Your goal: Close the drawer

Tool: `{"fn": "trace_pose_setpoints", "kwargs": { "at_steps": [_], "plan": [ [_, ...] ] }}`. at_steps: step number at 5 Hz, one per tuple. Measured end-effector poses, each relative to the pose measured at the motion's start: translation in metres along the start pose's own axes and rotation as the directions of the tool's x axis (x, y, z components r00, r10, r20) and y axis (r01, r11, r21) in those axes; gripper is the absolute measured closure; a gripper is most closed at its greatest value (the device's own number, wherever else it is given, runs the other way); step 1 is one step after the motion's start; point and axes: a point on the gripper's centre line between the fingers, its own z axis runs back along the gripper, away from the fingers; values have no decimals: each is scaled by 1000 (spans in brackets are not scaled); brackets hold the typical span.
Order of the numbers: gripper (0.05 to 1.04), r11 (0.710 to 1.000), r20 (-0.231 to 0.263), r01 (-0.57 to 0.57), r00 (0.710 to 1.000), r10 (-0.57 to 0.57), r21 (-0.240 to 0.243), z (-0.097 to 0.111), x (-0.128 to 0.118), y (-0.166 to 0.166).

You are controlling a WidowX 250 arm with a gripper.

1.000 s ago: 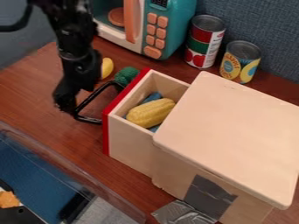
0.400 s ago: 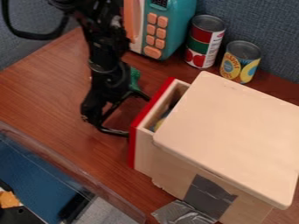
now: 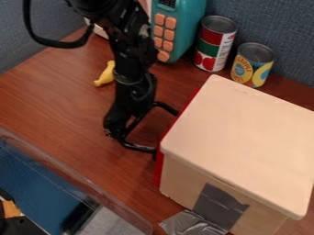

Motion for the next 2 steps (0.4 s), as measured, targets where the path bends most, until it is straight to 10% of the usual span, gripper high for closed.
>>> {"fn": "trace_pose_setpoints", "kwargs": {
  "at_steps": [2],
  "plan": [
    [84,1000,31,3,1000,-2,-24,2,17,-2]
  ]
}}
